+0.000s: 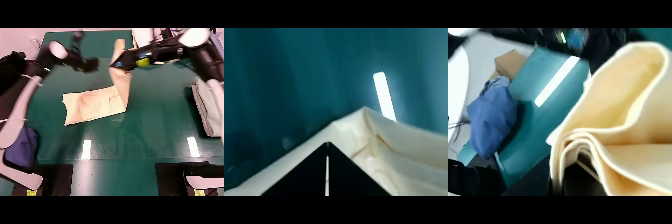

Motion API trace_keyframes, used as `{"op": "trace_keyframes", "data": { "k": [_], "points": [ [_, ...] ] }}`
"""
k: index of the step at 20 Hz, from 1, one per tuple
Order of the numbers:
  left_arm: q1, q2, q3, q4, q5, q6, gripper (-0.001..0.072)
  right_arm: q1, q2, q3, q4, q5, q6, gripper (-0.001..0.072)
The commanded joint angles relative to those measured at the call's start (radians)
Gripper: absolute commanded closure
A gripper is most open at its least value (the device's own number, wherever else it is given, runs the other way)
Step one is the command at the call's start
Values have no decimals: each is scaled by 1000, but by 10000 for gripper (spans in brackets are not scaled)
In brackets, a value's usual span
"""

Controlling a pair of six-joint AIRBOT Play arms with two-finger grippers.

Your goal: Fold the shirts.

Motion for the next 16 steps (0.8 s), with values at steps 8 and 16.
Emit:
{"op": "trace_keyframes", "data": {
  "k": [8, 16],
  "points": [
    [290, 313, 77, 154, -145, 12, 682, 233, -328, 263, -87, -102, -34, 263],
    [169, 303, 58, 151, -164, 47, 682, -185, -138, -245, -239, 9, 33, 54]
  ]
}}
